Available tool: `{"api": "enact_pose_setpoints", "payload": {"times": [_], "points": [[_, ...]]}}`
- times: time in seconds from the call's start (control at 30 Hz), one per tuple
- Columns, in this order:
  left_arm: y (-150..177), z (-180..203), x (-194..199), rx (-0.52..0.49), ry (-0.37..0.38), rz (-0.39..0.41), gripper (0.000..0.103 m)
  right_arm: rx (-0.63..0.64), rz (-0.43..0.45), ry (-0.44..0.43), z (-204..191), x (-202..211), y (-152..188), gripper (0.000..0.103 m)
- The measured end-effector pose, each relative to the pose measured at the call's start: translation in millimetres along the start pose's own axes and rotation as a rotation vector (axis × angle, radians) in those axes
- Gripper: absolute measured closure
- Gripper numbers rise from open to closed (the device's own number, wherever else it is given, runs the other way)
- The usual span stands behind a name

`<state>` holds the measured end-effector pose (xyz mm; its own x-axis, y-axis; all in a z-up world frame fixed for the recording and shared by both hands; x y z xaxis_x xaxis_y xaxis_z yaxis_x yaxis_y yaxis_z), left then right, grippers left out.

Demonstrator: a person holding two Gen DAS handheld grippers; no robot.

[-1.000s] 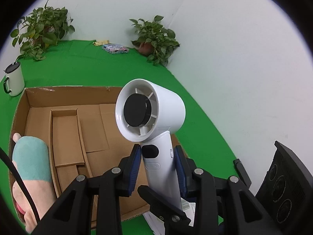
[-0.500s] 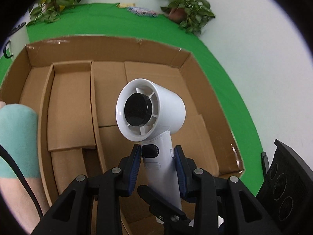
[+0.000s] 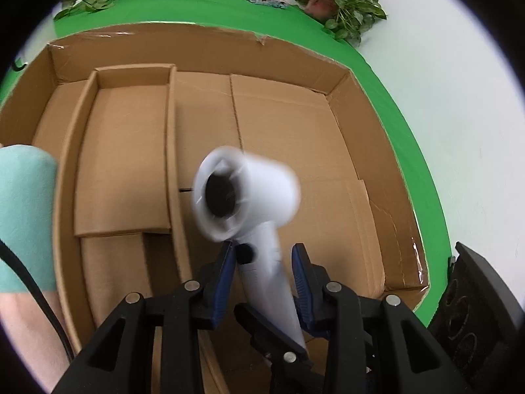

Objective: Organize objects
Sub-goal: 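Lower the hair dryer into the box beside the insert and open the right gripper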

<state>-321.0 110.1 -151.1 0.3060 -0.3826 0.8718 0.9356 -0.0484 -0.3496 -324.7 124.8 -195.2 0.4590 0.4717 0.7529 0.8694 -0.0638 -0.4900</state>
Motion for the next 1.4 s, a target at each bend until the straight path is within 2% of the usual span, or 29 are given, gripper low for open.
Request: {"api": "enact_pose_setpoints", "payload": {"times": [0.07, 0.13, 0.2, 0.33, 0.5, 0.53, 0.8, 0.97, 1.23, 1.3, 1.37, 1.4], "points": [[0, -2, 9, -0.004, 0.005, 0.018, 0.068, 0.0, -0.002, -0.011, -1, 1, 0, 0.075], [-1, -2, 21, -0.015, 0.008, 0.041, 0.068, -0.001, -0.014, -0.058, -9, 2, -2, 0.075], [-1, -4, 33, -0.025, 0.006, 0.073, 0.068, 0.01, -0.012, -0.067, -14, 5, -4, 0.073], [1, -12, 59, -0.021, 0.018, 0.136, 0.068, 0.038, 0.001, -0.039, -15, 13, -11, 0.073], [8, -28, 78, -0.02, -0.009, 0.2, 0.068, 0.07, -0.053, 0.016, -9, -4, -14, 0.076], [9, -29, 78, -0.02, -0.009, 0.204, 0.068, 0.068, -0.065, 0.002, -11, -8, -14, 0.08], [19, -48, 72, -0.021, 0.001, 0.188, 0.068, 0.003, -0.068, 0.011, -9, -15, -5, 0.081], [25, -55, 63, -0.025, -0.001, 0.17, 0.068, 0.016, -0.064, 0.03, -11, -17, -3, 0.081], [22, -44, 71, -0.066, -0.027, 0.224, 0.068, 0.068, -0.056, 0.044, -15, -18, -4, 0.078], [23, -40, 75, -0.086, -0.048, 0.248, 0.068, 0.109, -0.005, 0.077, -16, -3, -5, 0.067], [25, -35, 83, -0.116, -0.098, 0.301, 0.055, 0.15, 0.068, 0.126, -13, 19, -5, 0.016], [27, -32, 87, -0.127, -0.117, 0.332, 0.05, 0.169, 0.119, 0.147, -13, 34, -4, 0.006]]}}
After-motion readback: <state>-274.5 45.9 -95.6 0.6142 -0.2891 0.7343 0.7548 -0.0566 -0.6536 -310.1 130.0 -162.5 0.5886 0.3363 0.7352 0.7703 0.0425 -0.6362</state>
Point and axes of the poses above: each gripper's, at about its wrist camera, not at the fingertips, and x roughly against the way its jaws point, z to its right, y to its underside, the point moved 10 cm from there along -x, roughly the way its jaws point, and after that the axes turned 3 degrees about -y, right-handed, at the moved point
